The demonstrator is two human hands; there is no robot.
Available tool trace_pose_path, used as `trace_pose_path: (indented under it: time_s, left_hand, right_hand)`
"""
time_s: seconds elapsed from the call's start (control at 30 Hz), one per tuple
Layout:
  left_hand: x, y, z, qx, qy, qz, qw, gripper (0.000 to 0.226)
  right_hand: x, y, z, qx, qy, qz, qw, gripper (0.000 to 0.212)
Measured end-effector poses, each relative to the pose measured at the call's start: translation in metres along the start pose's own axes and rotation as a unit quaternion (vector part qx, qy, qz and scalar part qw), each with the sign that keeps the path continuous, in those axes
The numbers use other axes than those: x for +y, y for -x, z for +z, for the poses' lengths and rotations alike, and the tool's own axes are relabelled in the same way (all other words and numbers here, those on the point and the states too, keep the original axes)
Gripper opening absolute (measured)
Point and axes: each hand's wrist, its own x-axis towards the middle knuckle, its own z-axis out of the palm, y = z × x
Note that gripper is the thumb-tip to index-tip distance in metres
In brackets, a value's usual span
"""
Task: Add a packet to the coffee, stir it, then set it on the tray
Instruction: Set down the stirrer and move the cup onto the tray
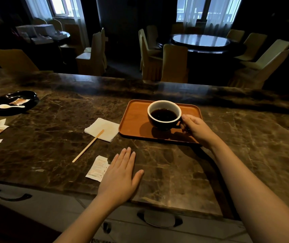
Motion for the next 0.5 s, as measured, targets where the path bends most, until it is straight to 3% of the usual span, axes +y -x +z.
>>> trace_pose_path:
  time_s: [0.3, 0.5]
  left_hand:
    - [0.003, 0.002, -0.004, 0.007, 0.018, -0.006, 1.0, 0.075]
    - [0.004, 0.003, -0.004, 0.007, 0.024, -0.008, 1.0, 0.068]
  right_hand:
    - [0.017, -0.03, -0.004, -0.023, -0.013, 0.051, 0.998, 0.038]
    - [0.025, -0.041, -0.005, -0.031, -0.002, 0.054, 0.998, 0.035]
